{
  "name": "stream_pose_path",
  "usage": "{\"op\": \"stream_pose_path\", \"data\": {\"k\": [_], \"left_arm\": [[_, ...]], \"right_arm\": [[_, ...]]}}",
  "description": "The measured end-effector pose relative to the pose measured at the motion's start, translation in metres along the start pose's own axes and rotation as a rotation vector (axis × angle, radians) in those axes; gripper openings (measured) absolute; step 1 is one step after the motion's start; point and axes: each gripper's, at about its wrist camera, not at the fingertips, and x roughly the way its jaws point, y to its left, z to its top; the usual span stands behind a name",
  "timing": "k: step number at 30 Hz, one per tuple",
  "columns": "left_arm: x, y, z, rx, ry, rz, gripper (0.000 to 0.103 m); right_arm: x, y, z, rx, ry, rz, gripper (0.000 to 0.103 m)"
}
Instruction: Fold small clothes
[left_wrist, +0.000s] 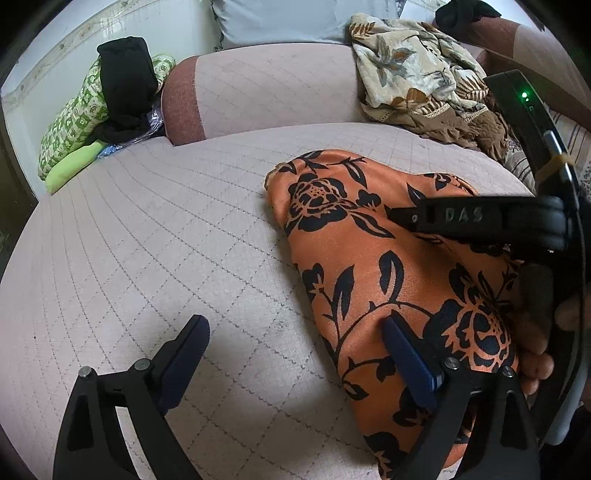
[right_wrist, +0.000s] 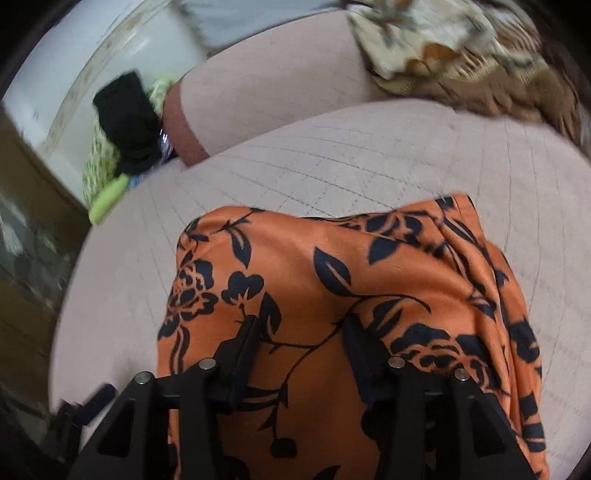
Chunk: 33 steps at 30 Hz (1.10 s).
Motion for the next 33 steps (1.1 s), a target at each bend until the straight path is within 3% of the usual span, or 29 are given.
{"op": "stream_pose_path", "data": {"k": [20,27,33], "left_arm": [[-0.002,-0.009,0.003,0.017,0.027,0.061,0.096],[-0.004,-0.004,0.011,-0.045,0.113,0.062,0.095],[-0.022,0.007,0.015,-0.124,0.070,-0.031,0.095]], "right_arm": [[-0.009,-0.007,0.002,0.014,0.009,0.049,0.054],[-0.063,-0.033,-0.007,0.082,-0.042,0.170,0.054],[-0.112,-0.074,-0.033,0.176,-0.102,0.227,0.054]]}}
